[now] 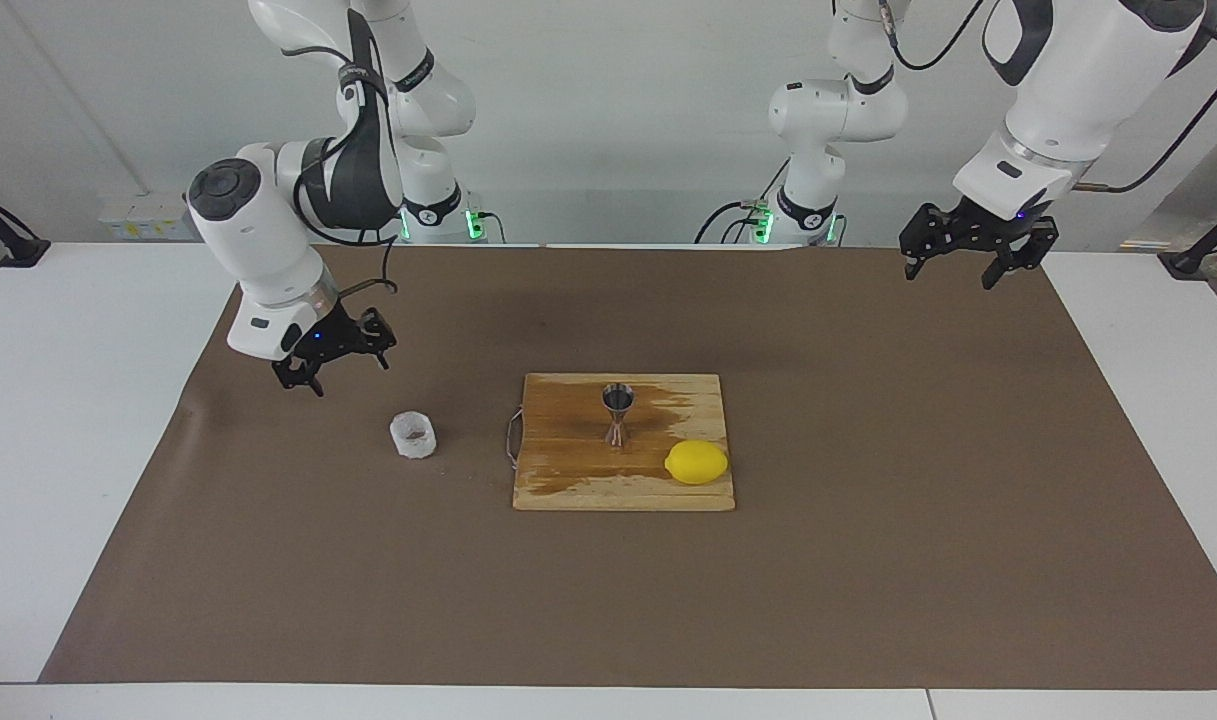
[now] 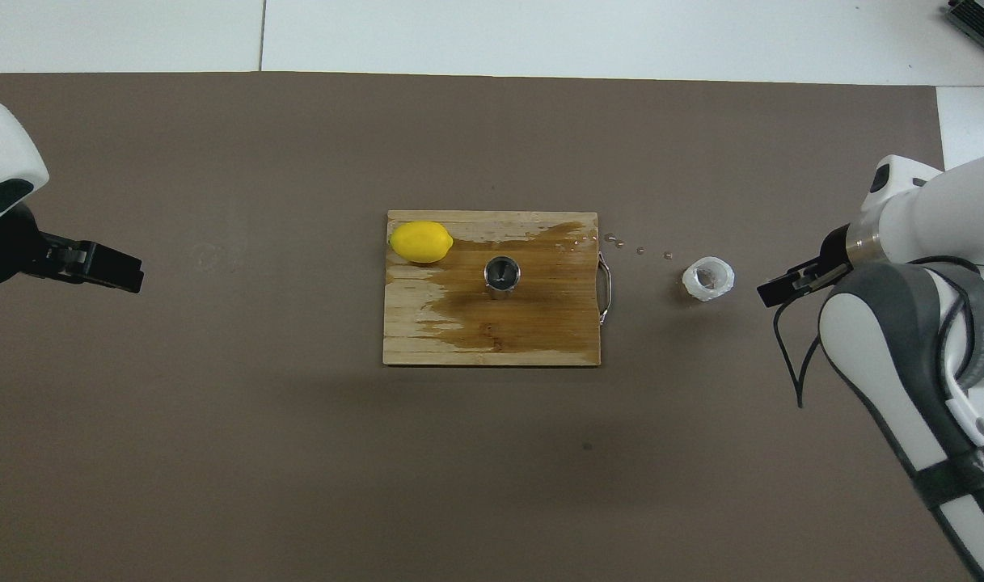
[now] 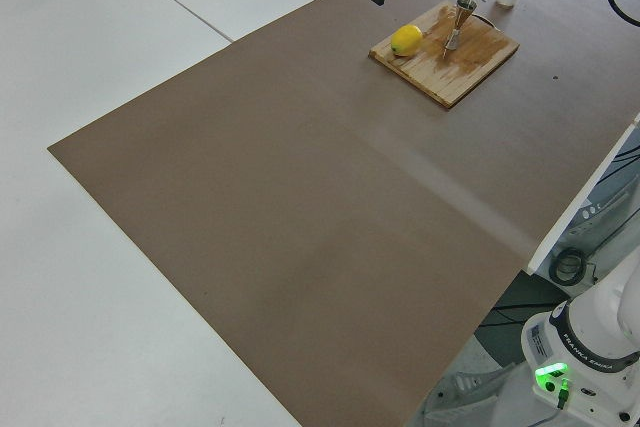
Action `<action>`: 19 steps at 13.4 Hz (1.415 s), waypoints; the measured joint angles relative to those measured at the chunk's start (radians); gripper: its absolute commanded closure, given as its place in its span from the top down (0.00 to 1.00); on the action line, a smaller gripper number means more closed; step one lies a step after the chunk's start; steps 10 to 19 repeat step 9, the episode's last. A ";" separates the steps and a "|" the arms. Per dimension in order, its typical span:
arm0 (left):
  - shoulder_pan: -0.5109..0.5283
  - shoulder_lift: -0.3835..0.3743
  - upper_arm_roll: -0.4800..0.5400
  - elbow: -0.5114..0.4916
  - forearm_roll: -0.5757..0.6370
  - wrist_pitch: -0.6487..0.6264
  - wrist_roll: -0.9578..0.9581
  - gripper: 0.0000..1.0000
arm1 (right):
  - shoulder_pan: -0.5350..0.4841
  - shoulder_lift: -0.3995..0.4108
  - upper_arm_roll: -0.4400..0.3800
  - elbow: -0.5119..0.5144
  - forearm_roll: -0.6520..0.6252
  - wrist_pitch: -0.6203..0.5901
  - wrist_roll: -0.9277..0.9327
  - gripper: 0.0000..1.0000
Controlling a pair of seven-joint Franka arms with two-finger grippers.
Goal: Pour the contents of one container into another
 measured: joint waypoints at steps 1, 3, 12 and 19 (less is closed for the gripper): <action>0.000 0.000 0.000 0.000 0.000 0.000 0.000 1.00 | 0.015 -0.030 0.002 0.023 -0.012 -0.062 0.103 1.00; 0.000 0.000 0.000 0.000 0.000 0.000 0.000 1.00 | 0.023 -0.075 0.003 0.113 -0.013 -0.207 0.246 1.00; 0.000 0.000 0.000 0.000 0.000 0.000 0.000 1.00 | 0.012 -0.088 -0.013 0.278 -0.009 -0.368 0.397 1.00; 0.000 0.000 0.000 0.000 0.000 0.000 0.000 1.00 | 0.012 -0.088 -0.013 0.278 -0.009 -0.368 0.397 1.00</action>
